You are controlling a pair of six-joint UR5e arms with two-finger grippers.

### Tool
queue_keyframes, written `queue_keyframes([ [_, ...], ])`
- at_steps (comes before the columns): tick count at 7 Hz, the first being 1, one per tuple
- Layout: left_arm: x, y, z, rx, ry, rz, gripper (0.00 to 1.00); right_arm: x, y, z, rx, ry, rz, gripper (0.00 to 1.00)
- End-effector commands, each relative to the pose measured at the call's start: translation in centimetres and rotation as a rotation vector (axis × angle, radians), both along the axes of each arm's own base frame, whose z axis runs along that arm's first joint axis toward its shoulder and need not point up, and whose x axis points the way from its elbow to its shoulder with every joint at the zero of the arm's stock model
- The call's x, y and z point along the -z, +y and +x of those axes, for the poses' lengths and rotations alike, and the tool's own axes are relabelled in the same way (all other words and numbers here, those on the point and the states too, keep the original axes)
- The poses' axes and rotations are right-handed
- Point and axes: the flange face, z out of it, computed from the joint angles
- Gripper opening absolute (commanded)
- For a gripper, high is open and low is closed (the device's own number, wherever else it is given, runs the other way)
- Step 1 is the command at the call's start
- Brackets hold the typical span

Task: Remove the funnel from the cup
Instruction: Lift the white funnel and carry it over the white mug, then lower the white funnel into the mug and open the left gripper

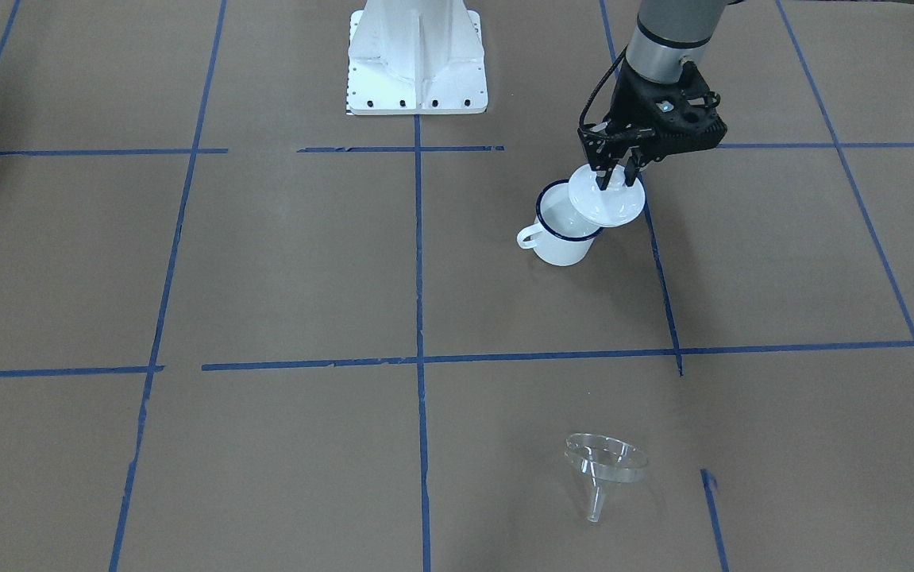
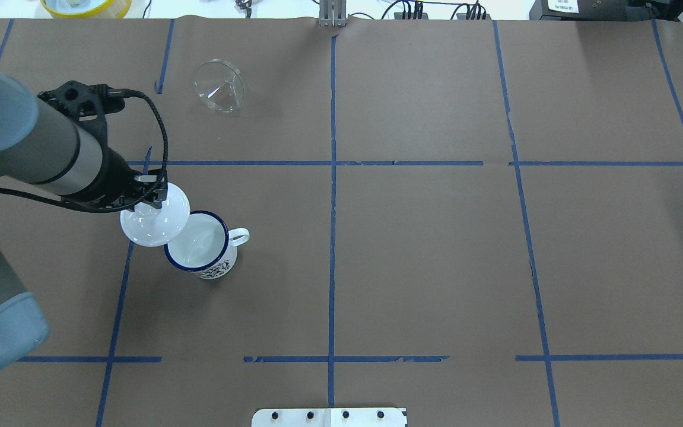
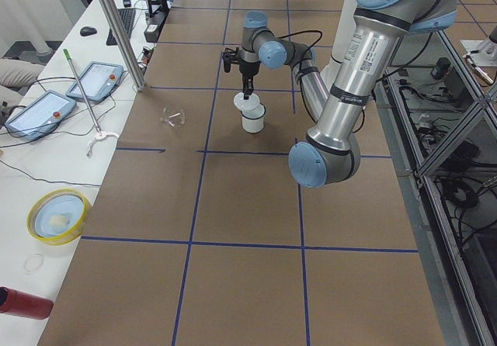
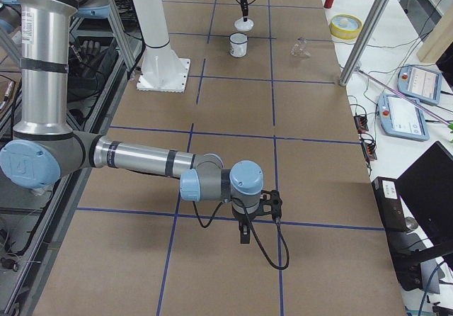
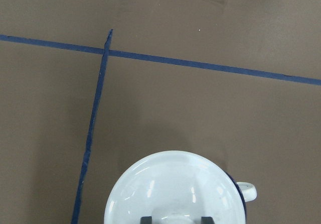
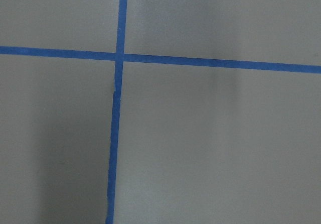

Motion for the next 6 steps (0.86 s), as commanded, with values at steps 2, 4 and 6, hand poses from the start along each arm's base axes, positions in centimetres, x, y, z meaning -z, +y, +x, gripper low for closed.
queue_keyframes([
  [2, -1.1, 0.9, 3.8, -0.029, 0.006, -0.024, 0.00, 0.0, 0.0, 0.0, 0.000, 0.000, 0.000, 1.00],
  [4, -1.3, 1.8, 4.6, -0.050, 0.001, -0.026, 0.00, 0.0, 0.0, 0.0, 0.000, 0.000, 0.000, 1.00],
  [6, -1.5, 1.8, 4.6, -0.050, -0.001, -0.028, 0.00, 0.0, 0.0, 0.0, 0.000, 0.000, 0.000, 1.00],
])
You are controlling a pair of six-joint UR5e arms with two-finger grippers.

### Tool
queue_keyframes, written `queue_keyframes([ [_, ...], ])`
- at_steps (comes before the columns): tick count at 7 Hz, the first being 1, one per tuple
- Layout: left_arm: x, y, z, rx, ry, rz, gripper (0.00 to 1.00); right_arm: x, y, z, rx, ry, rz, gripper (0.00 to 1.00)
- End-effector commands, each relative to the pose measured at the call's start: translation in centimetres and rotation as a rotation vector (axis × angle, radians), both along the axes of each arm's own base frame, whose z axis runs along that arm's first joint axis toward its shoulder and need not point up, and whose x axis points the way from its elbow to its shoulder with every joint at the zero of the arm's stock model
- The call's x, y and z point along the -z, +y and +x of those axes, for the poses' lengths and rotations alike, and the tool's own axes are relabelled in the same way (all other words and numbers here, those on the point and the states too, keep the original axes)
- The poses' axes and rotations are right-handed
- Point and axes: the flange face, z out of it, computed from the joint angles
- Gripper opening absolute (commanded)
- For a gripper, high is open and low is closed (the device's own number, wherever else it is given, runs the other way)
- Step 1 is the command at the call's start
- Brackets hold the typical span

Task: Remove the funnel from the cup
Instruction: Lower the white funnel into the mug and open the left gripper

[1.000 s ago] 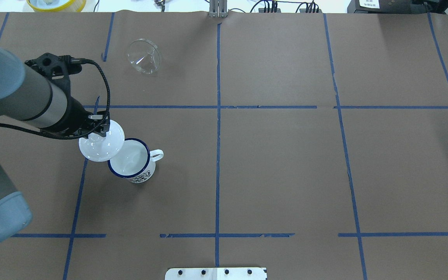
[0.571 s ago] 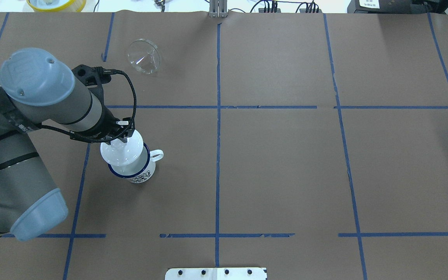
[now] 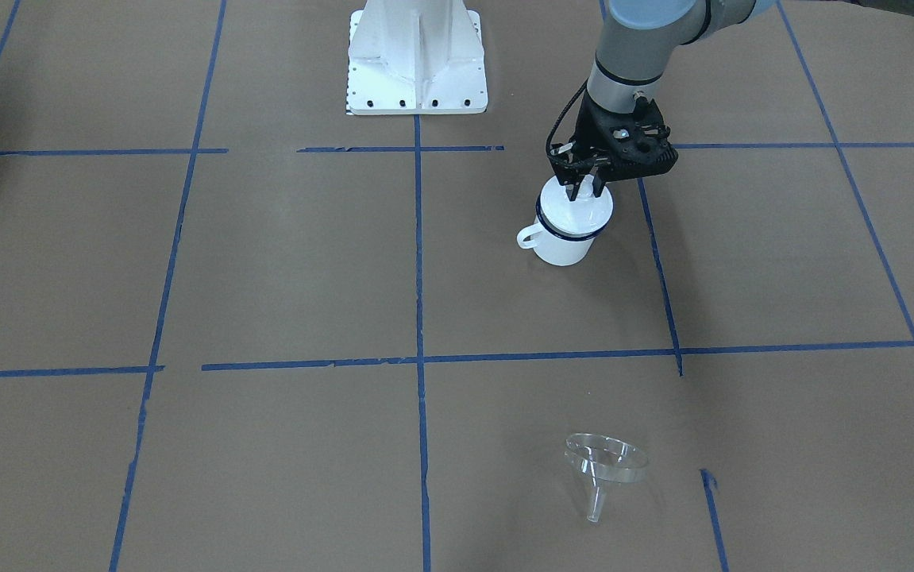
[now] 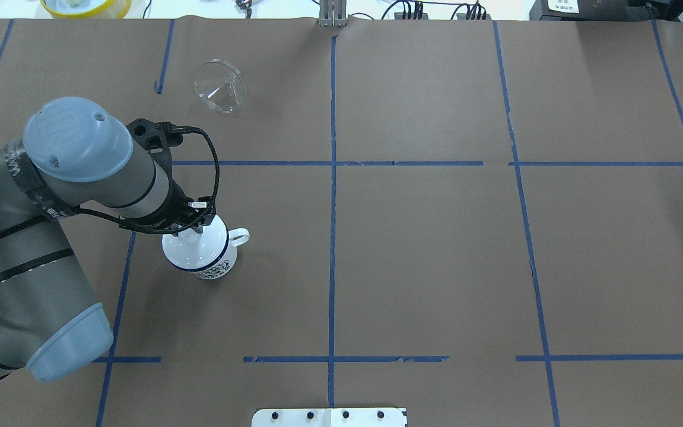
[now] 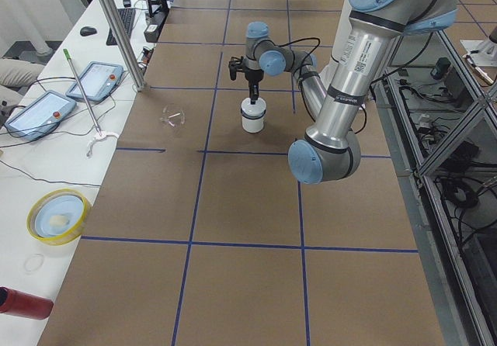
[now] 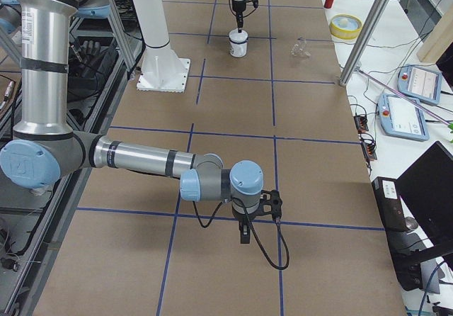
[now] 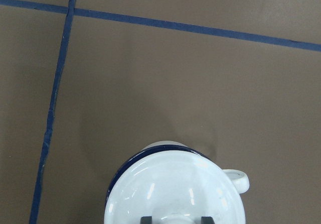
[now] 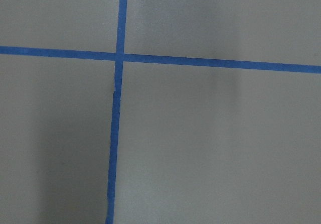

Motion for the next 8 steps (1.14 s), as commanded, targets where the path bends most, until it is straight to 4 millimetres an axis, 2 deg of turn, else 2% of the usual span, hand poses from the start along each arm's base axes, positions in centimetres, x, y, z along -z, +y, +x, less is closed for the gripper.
queue_keyframes([
  [1, -0.19, 0.02, 0.13, -0.002, -0.003, -0.002, 0.00, 0.00, 0.00, 0.00, 0.000, 0.000, 0.000, 1.00],
  [8, -0.84, -0.25, 0.63, -0.002, -0.015, -0.009, 0.00, 0.00, 0.00, 0.00, 0.000, 0.000, 0.000, 1.00],
])
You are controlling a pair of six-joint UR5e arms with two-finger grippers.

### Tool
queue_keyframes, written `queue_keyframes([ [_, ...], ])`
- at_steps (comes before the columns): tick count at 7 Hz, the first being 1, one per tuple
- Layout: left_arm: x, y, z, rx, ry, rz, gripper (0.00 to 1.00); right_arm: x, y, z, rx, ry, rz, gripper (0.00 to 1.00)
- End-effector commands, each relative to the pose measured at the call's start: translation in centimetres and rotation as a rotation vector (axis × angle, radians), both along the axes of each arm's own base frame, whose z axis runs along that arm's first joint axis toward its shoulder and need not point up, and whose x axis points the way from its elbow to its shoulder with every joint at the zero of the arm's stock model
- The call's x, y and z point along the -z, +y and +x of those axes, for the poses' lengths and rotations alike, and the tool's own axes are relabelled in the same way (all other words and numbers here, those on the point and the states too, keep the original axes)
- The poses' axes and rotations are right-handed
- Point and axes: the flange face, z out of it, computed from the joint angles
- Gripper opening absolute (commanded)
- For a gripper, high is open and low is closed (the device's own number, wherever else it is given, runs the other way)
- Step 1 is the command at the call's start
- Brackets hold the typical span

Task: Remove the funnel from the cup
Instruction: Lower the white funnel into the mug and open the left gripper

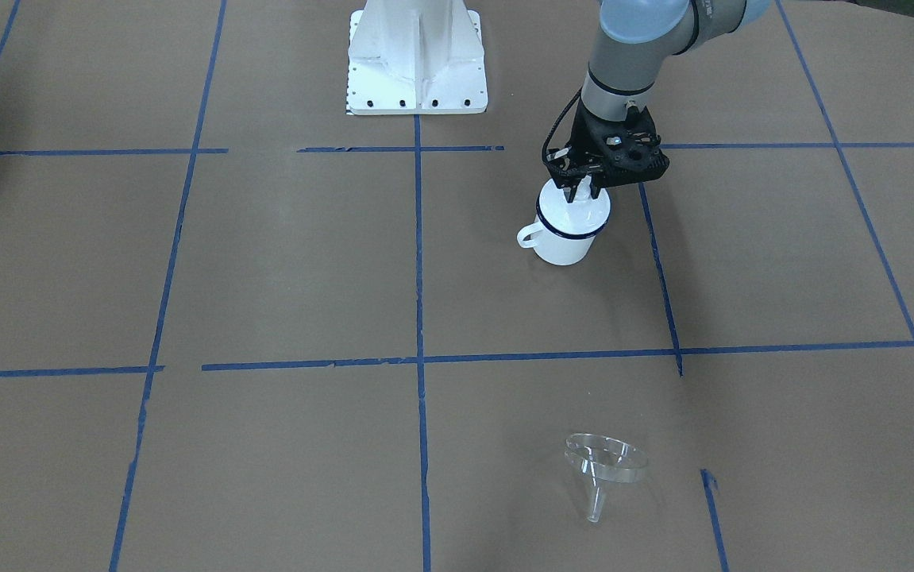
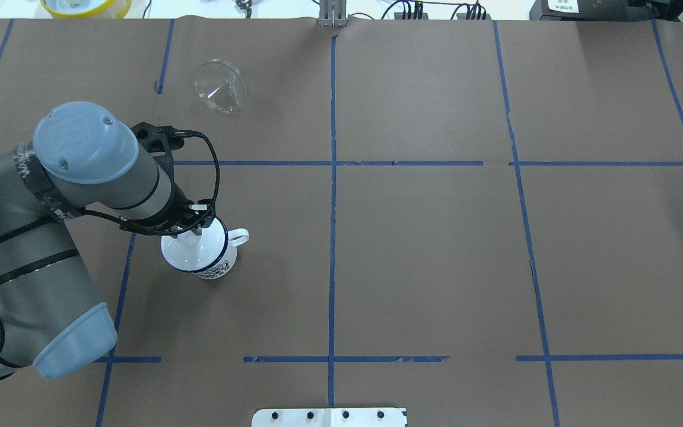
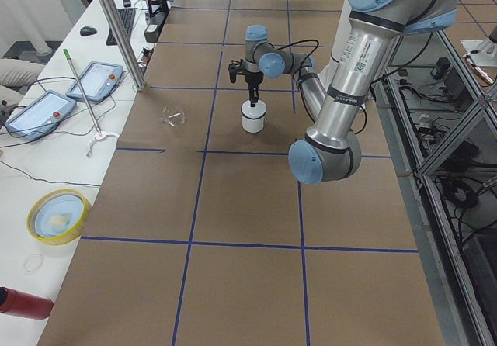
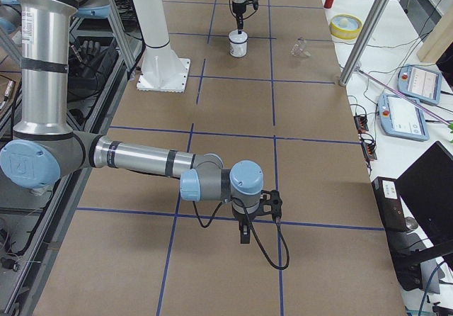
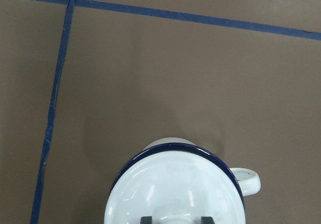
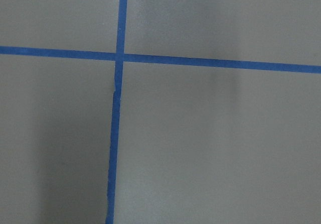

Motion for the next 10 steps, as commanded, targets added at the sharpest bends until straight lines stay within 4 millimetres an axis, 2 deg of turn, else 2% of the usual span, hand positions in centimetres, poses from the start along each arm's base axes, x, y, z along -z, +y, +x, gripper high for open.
queue_keyframes([
  [1, 0.1, -0.1, 0.1, 0.001, 0.001, 0.000, 0.00, 0.0, 0.0, 0.0, 0.000, 0.000, 0.000, 1.00],
  [5, -0.5, -0.3, 0.6, -0.004, -0.011, -0.005, 0.00, 0.0, 0.0, 0.0, 0.000, 0.000, 0.000, 1.00],
  [6, -0.4, -0.3, 0.6, -0.007, -0.008, 0.000, 0.12, 0.0, 0.0, 0.0, 0.000, 0.000, 0.000, 1.00],
  [7, -0.4, -0.3, 0.6, -0.007, -0.003, 0.003, 0.43, 0.0, 0.0, 0.0, 0.000, 0.000, 0.000, 1.00],
  [8, -0.4, -0.3, 0.5, -0.003, -0.003, 0.002, 0.99, 0.0, 0.0, 0.0, 0.000, 0.000, 0.000, 1.00],
  [10, 0.5, -0.1, -0.9, -0.002, 0.018, 0.033, 1.00, 0.0, 0.0, 0.0, 0.000, 0.000, 0.000, 1.00],
])
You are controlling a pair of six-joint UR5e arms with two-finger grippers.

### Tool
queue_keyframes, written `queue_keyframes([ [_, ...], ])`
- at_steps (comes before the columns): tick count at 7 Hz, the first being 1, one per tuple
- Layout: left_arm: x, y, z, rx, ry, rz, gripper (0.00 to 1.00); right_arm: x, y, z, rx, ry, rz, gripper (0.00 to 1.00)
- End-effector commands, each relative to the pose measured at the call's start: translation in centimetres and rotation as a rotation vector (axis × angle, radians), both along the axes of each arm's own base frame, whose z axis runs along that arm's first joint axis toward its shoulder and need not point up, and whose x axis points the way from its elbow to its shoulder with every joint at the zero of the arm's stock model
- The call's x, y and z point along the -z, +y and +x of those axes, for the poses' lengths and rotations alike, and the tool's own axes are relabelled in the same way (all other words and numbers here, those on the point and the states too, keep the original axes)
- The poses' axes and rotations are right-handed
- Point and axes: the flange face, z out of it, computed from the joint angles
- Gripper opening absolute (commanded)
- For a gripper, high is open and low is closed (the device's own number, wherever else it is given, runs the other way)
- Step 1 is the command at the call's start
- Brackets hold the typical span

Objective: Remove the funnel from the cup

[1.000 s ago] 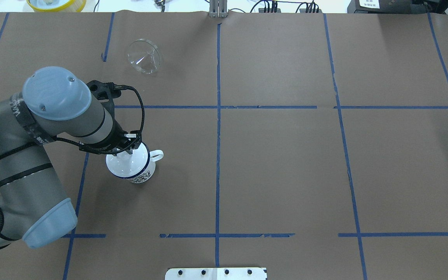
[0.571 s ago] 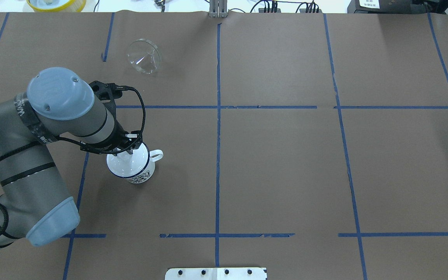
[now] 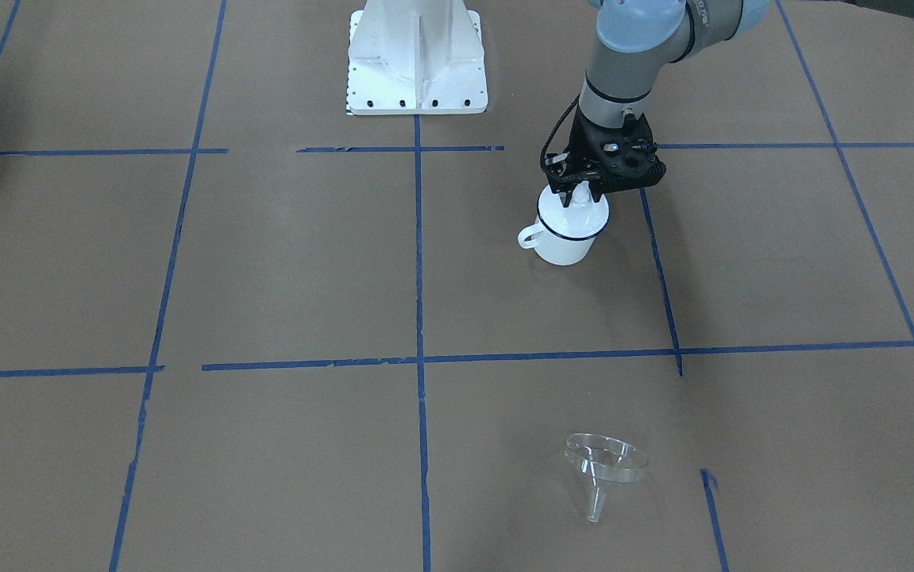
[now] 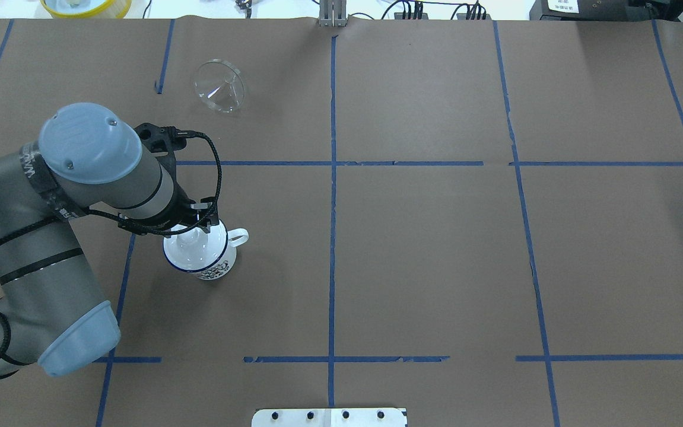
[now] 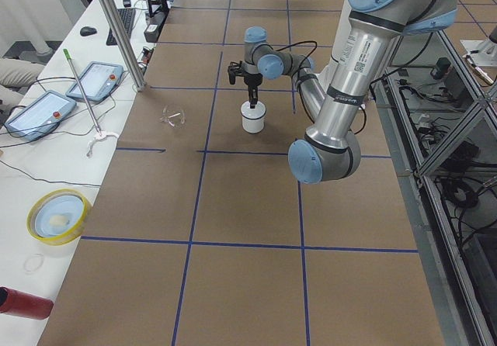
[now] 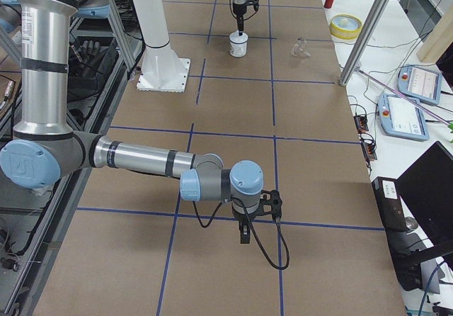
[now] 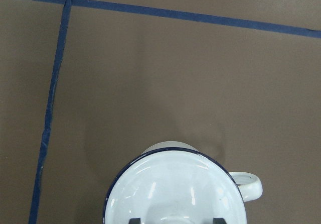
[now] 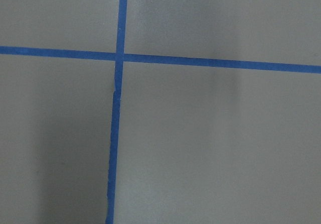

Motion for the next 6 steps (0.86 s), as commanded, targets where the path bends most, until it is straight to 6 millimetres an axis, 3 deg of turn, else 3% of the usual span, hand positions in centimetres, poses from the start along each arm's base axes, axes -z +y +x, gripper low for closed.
queue_keyframes([
  [1, 1.5, -0.6, -3.2, -0.033, 0.026, 0.098, 1.00, 0.0, 0.0, 0.0, 0.000, 0.000, 0.000, 1.00],
  [3, -2.3, -5.0, -12.9, -0.132, -0.024, 0.257, 1.00, 0.0, 0.0, 0.0, 0.000, 0.000, 0.000, 1.00],
  [4, -5.5, -6.9, -19.3, -0.225, -0.030, 0.324, 1.00, 0.0, 0.0, 0.0, 0.000, 0.000, 0.000, 1.00],
  [5, -10.4, -7.9, -27.2, -0.275, -0.075, 0.372, 1.00, 0.0, 0.0, 0.0, 0.000, 0.000, 0.000, 1.00],
  [6, -16.1, -7.3, -34.6, -0.344, -0.095, 0.405, 1.00, 0.0, 0.0, 0.0, 0.000, 0.000, 0.000, 1.00],
])
